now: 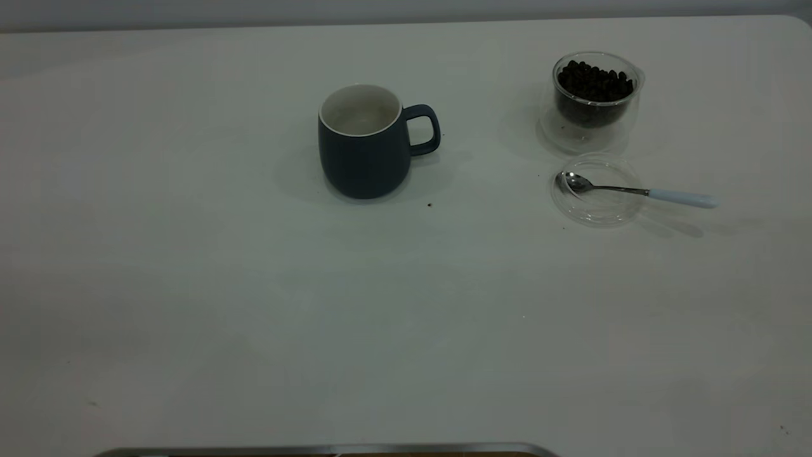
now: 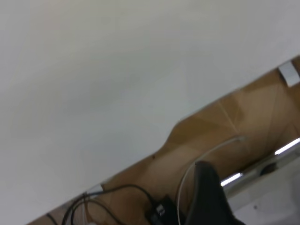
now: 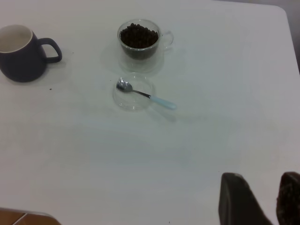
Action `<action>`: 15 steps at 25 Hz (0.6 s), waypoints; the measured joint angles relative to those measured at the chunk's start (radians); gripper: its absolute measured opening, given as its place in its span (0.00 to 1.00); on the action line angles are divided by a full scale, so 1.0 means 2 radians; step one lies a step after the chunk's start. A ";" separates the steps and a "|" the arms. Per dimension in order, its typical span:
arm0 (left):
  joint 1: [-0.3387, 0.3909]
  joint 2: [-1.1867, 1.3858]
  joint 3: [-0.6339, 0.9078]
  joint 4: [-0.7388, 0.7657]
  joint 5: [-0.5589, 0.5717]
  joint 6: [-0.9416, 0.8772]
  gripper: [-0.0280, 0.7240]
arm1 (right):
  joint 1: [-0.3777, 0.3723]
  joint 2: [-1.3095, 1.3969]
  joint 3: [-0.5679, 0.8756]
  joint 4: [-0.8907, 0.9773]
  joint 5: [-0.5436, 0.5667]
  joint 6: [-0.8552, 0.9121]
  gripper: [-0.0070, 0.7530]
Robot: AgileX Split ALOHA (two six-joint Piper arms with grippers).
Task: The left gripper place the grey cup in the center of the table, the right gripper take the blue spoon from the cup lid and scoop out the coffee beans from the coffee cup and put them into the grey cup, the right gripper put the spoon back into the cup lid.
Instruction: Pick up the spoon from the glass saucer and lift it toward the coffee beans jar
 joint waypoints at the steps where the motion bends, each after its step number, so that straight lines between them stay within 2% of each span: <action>1: 0.000 -0.005 0.000 0.000 0.000 0.000 0.77 | 0.000 0.000 0.000 0.000 0.000 0.000 0.32; 7: 0.001 -0.029 0.000 0.000 0.000 0.000 0.77 | 0.000 0.000 0.000 0.000 0.000 0.000 0.32; 9: 0.014 -0.032 0.000 -0.001 0.000 0.000 0.77 | 0.000 0.000 0.000 0.000 0.000 0.000 0.32; 11: 0.046 -0.032 0.000 -0.001 0.000 0.000 0.77 | 0.000 0.000 0.000 0.000 0.000 0.000 0.32; 15: 0.146 -0.032 0.000 -0.001 0.000 0.000 0.77 | 0.000 0.000 0.000 0.000 0.000 0.000 0.32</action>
